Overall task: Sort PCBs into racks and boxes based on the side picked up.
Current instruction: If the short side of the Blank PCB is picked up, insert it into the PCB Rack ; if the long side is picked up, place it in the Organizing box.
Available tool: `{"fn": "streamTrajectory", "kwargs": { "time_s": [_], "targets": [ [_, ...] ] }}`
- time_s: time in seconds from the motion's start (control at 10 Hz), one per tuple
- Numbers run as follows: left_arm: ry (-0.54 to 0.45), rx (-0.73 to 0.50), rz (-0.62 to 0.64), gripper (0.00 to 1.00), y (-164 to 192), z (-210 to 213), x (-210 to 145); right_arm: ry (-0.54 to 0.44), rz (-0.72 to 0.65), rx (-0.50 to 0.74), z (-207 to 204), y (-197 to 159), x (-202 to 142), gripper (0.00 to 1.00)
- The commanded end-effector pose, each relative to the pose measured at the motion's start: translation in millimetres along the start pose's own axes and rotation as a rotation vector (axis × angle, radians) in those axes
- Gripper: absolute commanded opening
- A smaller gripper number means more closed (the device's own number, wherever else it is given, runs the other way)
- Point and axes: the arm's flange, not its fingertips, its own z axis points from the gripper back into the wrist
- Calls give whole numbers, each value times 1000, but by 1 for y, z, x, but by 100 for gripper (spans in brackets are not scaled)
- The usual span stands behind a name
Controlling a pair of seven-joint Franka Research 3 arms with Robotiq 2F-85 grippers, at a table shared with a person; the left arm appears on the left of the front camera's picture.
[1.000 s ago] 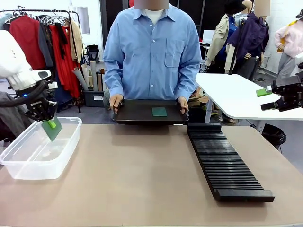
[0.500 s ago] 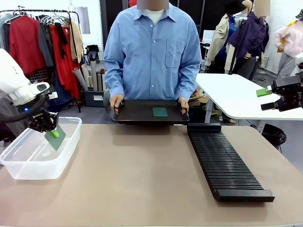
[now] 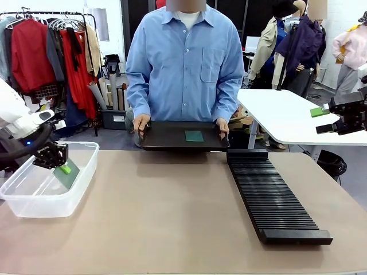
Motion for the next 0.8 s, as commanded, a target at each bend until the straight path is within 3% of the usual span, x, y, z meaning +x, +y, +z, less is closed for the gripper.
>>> {"fn": "streamTrajectory", "kwargs": {
  "time_s": [0.0,0.3,0.4,0.7],
  "targets": [
    [-7,-55,-17,0,8,-4,2,-23,3,18,-2,2,4,100],
    [-4,-72,-19,0,11,-9,7,-23,3,18,-2,2,4,100],
    [-4,-65,-13,15,12,-9,8,-23,3,18,-2,2,4,100],
    [5,-37,11,75,12,-9,10,-23,3,18,-2,2,4,100]
  ]
}}
